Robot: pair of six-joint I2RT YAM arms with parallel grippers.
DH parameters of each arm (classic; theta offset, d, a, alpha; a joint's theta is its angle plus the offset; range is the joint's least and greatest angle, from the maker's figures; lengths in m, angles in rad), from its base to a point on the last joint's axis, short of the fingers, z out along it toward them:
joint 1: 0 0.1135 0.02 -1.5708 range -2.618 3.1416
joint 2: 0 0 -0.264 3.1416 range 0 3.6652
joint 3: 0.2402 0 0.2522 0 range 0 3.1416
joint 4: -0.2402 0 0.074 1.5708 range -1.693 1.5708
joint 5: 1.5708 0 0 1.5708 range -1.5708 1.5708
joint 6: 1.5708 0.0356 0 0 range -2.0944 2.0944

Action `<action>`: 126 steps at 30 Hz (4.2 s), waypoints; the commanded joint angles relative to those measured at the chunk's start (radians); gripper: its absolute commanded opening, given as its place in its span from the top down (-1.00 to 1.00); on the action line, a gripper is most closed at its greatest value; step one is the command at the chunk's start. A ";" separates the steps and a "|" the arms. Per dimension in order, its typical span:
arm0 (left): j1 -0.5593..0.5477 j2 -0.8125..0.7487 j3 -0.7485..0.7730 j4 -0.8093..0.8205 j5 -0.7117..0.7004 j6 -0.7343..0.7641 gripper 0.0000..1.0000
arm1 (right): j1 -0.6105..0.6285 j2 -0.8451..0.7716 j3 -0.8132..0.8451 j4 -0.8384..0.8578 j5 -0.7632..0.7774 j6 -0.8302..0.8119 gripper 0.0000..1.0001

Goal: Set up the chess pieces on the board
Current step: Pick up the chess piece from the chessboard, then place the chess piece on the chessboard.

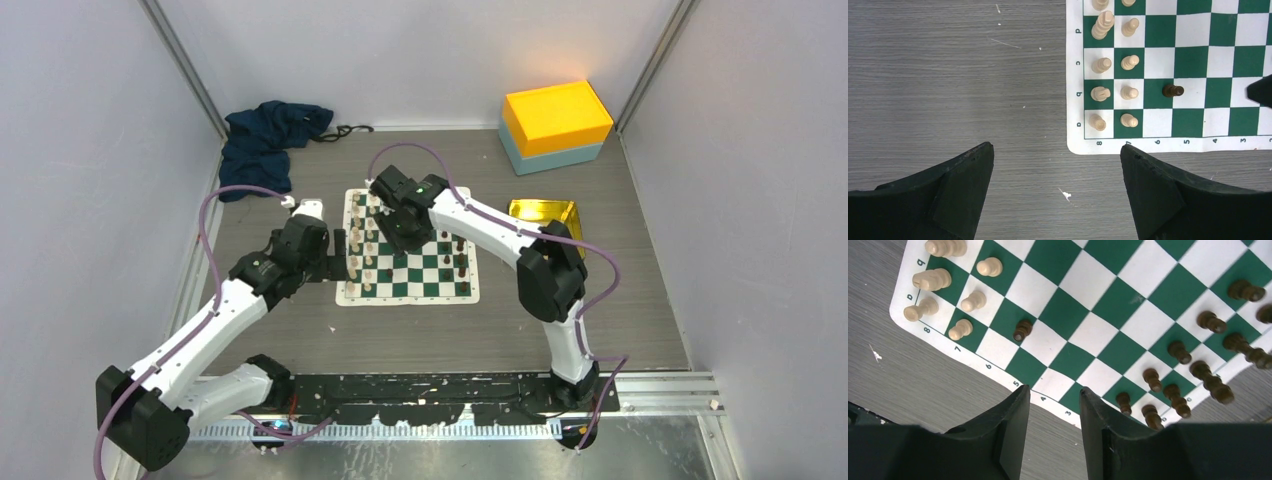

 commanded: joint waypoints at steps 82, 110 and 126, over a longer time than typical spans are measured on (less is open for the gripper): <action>0.016 -0.061 -0.009 -0.001 -0.031 0.008 -0.97 | 0.051 0.127 0.108 0.051 -0.054 -0.025 0.91; 0.016 -0.032 0.010 -0.011 0.009 0.002 -0.96 | 0.051 -0.260 -0.367 0.088 0.122 0.092 0.97; 0.016 -0.018 0.014 -0.002 0.017 -0.001 -0.95 | 0.023 -0.271 -0.475 0.144 0.134 0.109 0.97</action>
